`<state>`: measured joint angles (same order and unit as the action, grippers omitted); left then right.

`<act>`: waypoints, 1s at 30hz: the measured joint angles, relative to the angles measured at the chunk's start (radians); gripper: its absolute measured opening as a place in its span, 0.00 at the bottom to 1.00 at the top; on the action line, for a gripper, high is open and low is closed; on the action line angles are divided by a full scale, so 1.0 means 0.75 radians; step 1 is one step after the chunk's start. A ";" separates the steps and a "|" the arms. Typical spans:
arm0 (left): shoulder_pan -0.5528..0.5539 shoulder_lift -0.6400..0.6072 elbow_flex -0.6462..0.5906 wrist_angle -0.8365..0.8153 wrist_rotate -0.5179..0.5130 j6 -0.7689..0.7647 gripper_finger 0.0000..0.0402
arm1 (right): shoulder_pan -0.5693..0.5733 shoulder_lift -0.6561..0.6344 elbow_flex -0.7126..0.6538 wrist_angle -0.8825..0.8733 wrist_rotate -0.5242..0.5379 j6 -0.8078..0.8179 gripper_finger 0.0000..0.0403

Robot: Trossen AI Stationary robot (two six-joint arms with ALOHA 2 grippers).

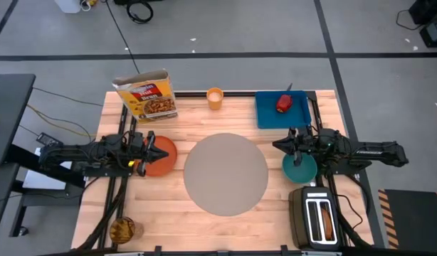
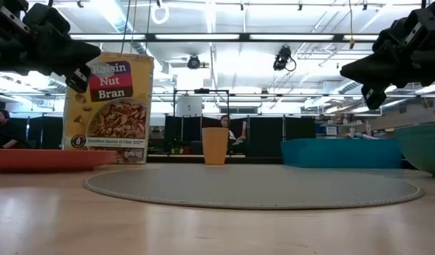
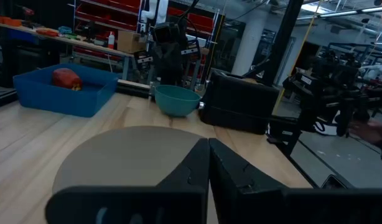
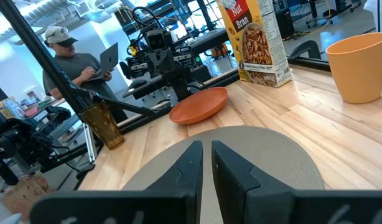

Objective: Arrange a breakfast setting

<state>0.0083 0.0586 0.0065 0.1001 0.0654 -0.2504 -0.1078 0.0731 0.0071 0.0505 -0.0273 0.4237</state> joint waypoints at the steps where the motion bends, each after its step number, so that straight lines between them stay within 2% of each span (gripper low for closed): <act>1: 0.000 0.000 0.000 0.000 0.000 0.000 0.03 | 0.001 0.000 0.000 0.000 0.000 0.000 0.10; 10: 0.000 0.000 0.000 0.000 0.000 0.001 0.03 | 0.001 0.000 -0.001 0.050 0.046 -0.080 0.10; 16: 0.000 0.000 0.000 0.000 0.000 0.000 0.03 | -0.003 0.002 -0.001 0.157 0.256 -0.050 0.10; 19: 0.000 0.000 0.000 0.000 0.000 0.001 0.03 | -0.005 0.028 0.032 0.160 0.242 -0.012 0.10; 22: 0.000 0.000 0.000 0.000 0.000 0.001 0.03 | 0.034 0.123 0.113 0.042 0.196 0.083 0.07; 26: 0.000 0.000 0.000 0.000 -0.001 0.001 0.03 | 0.130 0.357 0.241 -0.052 0.307 0.138 0.02; 30: 0.000 0.000 0.000 0.000 0.000 0.001 0.03 | 0.227 0.637 0.430 -0.185 0.369 0.158 0.02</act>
<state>0.0085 0.0587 0.0064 0.1001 0.0654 -0.2498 0.0626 0.5507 0.3297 -0.0881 0.2491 0.5419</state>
